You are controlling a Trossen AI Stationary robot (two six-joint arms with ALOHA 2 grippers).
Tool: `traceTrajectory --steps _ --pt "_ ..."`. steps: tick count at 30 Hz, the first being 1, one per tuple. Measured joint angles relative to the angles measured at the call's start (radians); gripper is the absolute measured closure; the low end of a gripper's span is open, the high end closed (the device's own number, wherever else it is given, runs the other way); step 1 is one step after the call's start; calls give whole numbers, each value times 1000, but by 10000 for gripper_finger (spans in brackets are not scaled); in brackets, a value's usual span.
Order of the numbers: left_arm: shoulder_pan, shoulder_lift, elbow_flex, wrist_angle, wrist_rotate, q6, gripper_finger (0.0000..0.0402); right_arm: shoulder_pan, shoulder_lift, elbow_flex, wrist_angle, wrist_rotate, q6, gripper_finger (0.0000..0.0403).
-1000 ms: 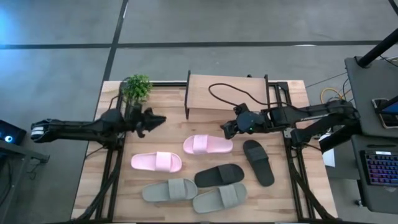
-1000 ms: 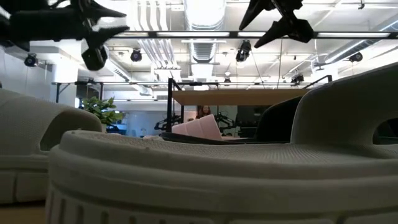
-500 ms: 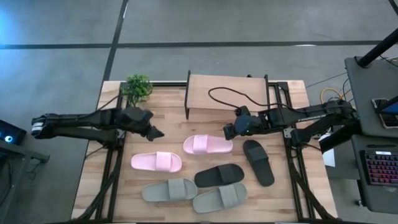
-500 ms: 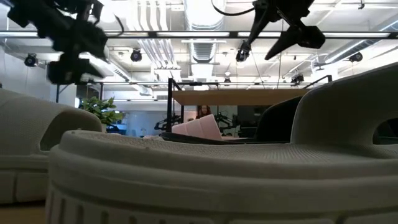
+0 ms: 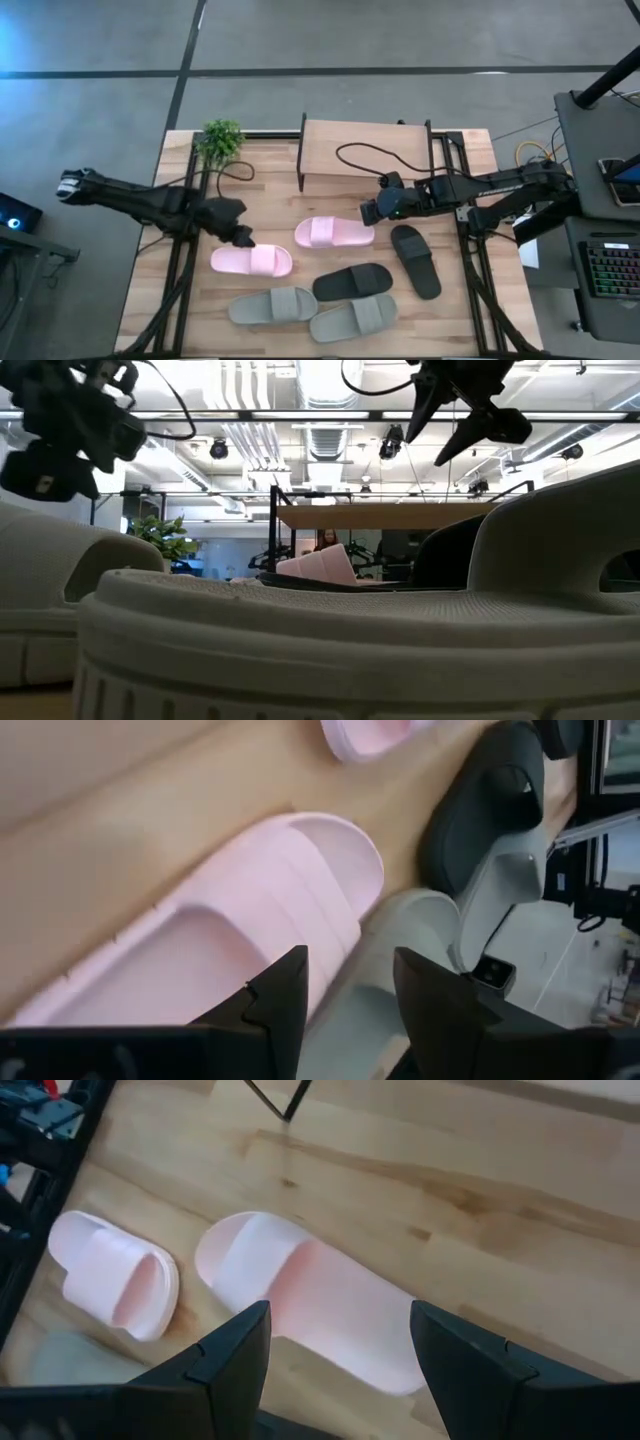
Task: Pick and place slides into the shelf
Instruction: Put the left pink slide on the shelf
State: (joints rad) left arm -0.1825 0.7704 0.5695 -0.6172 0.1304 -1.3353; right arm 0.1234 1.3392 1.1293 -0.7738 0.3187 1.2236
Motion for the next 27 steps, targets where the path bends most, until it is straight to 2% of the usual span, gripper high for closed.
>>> traceTrajectory --steps 8,17,20,24,27 --pt "-190 -4 -19 -4 -152 -242 267 -5 0 -67 -1 -46 53 170" --pt "-256 90 -46 11 -164 -359 267 -32 0 -105 5 -58 58 170" --pt "-257 112 -92 86 -171 -387 267 -37 0 -116 7 -58 59 170" --pt "-256 128 -145 271 -218 -395 267 -37 0 -124 7 -58 59 170" --pt "-256 152 -171 312 -222 -403 267 -37 0 -124 7 -63 58 170"
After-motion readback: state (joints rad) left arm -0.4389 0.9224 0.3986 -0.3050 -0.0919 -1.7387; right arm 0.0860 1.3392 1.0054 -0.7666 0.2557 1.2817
